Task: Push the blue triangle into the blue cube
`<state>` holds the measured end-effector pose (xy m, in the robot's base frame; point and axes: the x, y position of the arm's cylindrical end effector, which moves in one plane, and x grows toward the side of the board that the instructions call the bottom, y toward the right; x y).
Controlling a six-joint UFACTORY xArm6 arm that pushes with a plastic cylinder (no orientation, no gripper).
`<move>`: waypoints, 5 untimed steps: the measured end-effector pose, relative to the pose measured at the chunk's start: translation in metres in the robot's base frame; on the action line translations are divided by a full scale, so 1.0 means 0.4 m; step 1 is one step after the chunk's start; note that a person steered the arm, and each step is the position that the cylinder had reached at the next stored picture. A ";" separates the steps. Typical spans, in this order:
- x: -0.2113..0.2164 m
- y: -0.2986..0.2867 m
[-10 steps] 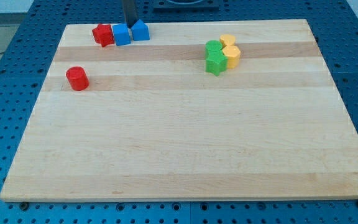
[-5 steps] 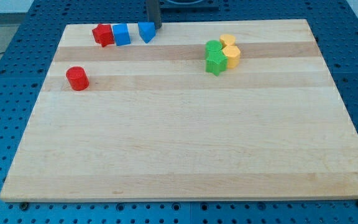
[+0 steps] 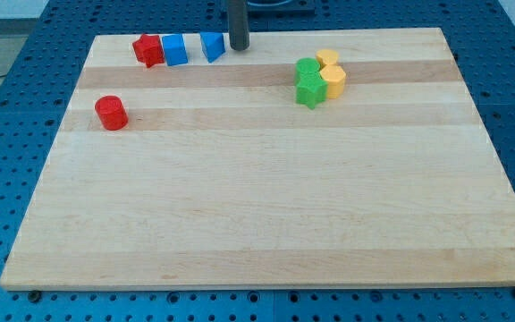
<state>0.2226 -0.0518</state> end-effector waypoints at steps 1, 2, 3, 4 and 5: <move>0.000 -0.029; 0.000 -0.061; 0.000 -0.076; 0.007 -0.090; 0.036 -0.103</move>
<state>0.2369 -0.0931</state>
